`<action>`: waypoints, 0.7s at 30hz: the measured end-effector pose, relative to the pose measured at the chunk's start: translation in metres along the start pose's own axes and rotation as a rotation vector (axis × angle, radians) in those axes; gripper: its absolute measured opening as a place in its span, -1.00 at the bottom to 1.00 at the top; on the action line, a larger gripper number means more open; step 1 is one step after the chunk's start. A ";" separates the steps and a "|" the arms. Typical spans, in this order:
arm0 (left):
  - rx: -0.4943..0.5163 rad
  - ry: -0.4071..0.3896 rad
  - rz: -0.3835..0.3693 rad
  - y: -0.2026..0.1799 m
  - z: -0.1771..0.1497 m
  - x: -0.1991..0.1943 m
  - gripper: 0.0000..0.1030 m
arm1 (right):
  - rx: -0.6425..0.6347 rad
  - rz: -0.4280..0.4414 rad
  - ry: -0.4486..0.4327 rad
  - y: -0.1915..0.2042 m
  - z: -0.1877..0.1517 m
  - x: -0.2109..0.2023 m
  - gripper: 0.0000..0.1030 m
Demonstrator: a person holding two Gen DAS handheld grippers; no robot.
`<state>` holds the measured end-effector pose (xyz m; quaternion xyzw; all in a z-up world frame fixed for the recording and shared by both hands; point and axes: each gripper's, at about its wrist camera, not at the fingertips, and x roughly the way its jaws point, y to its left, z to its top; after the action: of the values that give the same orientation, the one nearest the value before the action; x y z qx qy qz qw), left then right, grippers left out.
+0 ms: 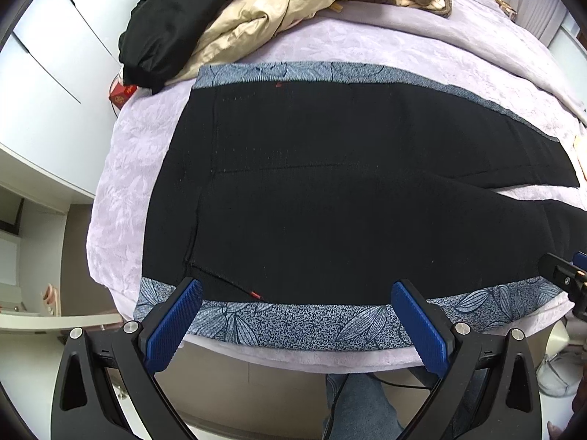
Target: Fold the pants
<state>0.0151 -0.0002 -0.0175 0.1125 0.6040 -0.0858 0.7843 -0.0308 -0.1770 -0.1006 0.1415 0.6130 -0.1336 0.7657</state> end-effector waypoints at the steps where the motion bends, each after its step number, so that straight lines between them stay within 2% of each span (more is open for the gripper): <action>1: -0.003 0.007 -0.001 0.000 -0.001 0.002 1.00 | 0.008 0.004 0.004 -0.002 0.000 0.002 1.00; 8: -0.033 0.035 -0.002 0.003 -0.002 0.016 1.00 | 0.041 0.036 0.028 -0.010 -0.003 0.014 1.00; 21: -0.083 0.063 0.003 0.015 -0.006 0.034 1.00 | 0.092 0.321 0.051 -0.016 -0.014 0.031 1.00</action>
<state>0.0225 0.0158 -0.0504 0.0832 0.6312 -0.0560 0.7691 -0.0432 -0.1868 -0.1343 0.2759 0.5951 -0.0339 0.7540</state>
